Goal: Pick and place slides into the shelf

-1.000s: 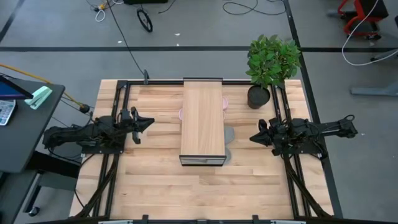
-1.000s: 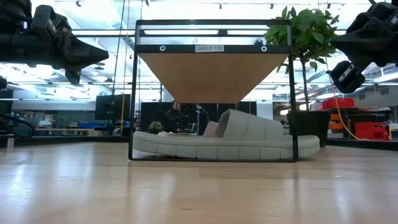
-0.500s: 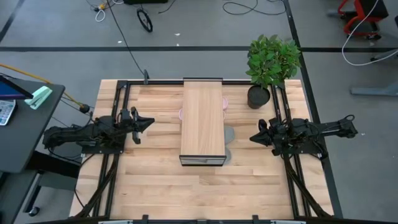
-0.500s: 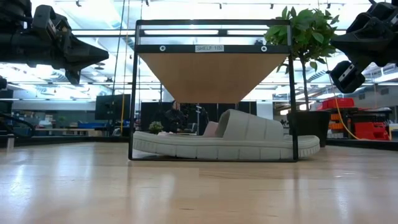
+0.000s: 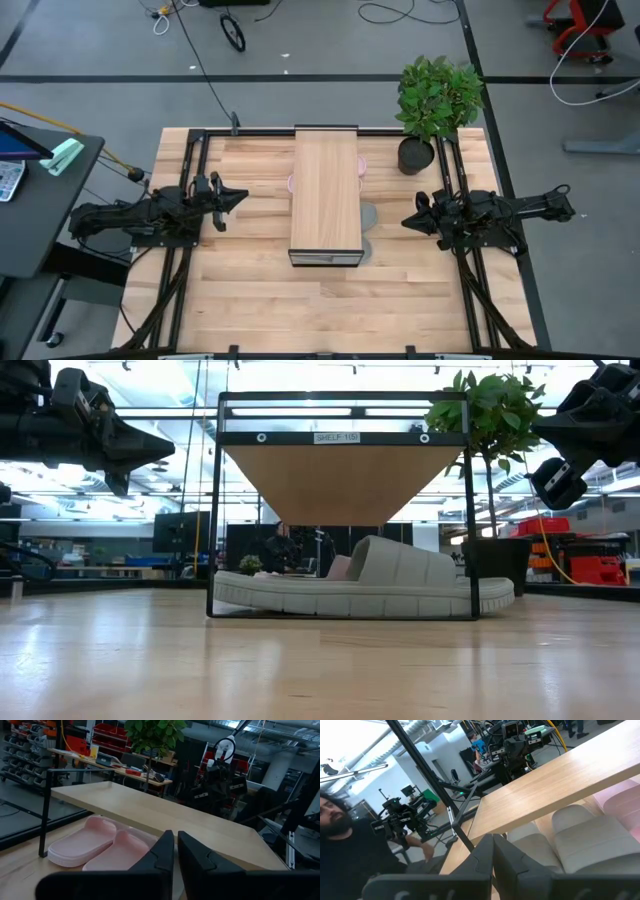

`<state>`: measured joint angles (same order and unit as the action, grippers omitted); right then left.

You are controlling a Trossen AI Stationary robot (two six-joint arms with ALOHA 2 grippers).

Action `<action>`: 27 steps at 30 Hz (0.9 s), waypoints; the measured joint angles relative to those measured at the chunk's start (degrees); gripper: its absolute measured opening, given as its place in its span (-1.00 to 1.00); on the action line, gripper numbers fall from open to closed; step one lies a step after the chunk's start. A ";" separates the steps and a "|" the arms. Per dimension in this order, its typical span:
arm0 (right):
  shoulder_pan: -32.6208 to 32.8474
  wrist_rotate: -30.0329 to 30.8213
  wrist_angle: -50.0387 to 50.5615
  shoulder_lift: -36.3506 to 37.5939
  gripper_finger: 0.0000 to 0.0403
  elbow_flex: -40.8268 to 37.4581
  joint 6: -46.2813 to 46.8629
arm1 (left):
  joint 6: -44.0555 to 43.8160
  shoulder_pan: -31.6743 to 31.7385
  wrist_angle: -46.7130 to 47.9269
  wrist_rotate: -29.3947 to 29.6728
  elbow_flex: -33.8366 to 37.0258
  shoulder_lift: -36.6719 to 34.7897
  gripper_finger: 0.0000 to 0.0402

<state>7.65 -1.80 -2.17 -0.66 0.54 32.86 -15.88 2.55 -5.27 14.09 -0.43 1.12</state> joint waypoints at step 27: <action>-0.01 -0.01 -0.01 0.02 -0.92 0.00 0.00 | 0.00 0.00 0.01 0.01 0.02 0.00 -0.83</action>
<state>7.64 -1.80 -2.17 -0.64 0.53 32.86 -15.88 2.55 -5.26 14.10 -0.41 1.12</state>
